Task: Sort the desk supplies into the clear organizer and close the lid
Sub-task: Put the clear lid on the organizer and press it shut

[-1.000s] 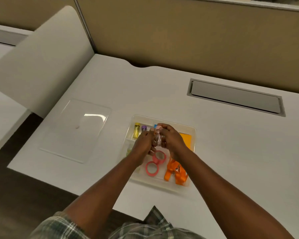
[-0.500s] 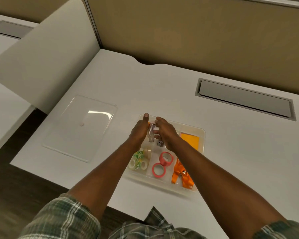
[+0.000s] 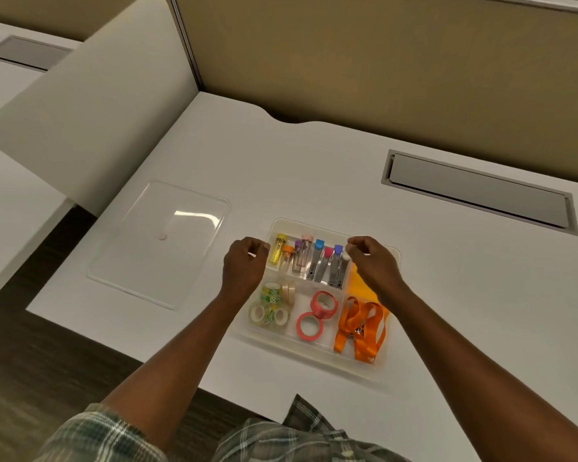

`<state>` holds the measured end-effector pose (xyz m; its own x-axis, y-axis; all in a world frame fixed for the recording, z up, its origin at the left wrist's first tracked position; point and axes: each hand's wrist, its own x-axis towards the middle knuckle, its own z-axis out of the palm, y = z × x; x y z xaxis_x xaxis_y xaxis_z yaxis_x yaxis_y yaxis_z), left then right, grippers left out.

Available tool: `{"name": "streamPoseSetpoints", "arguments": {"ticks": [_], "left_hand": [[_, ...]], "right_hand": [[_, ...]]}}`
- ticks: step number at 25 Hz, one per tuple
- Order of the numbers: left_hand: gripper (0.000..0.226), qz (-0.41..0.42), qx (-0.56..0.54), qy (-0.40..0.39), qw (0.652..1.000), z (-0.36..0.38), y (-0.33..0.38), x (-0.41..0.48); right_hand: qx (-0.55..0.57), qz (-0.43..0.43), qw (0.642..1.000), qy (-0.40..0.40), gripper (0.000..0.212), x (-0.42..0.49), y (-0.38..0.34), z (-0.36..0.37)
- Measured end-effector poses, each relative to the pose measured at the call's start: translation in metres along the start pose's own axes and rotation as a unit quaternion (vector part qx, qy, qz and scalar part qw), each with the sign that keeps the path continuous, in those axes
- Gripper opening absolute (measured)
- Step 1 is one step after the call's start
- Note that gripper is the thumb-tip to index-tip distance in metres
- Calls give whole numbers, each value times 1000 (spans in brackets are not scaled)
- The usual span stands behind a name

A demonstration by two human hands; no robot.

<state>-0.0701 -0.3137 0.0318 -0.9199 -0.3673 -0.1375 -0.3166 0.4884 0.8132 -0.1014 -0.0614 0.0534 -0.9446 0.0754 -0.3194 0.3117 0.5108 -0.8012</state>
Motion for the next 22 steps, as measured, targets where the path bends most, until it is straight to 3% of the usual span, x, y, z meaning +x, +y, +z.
{"name": "streamPoseSetpoints", "arguments": {"ticks": [3,5,8,11,16,22], "left_hand": [[26,34,77,68,994,-10,-27,-3],[32,10,159,85,983,-20,-47,-4],[41,-67,276,71,956,-37,-73,-4],[36,-98,338,46,935,-47,-85,-4],[20,-75,351,24,933,-47,-90,-7],[18,-47,327,21,944,-25,-76,-20]], "right_hand": [[-110,-49,990,75,38,-7,19,-19],[-147,-36,983,103,49,-14,32,-27],[-161,35,982,92,64,-27,49,-32],[-131,92,986,53,65,-39,64,-30],[-99,112,989,14,44,-51,82,-27],[-100,107,989,27,38,-48,88,-36]]}}
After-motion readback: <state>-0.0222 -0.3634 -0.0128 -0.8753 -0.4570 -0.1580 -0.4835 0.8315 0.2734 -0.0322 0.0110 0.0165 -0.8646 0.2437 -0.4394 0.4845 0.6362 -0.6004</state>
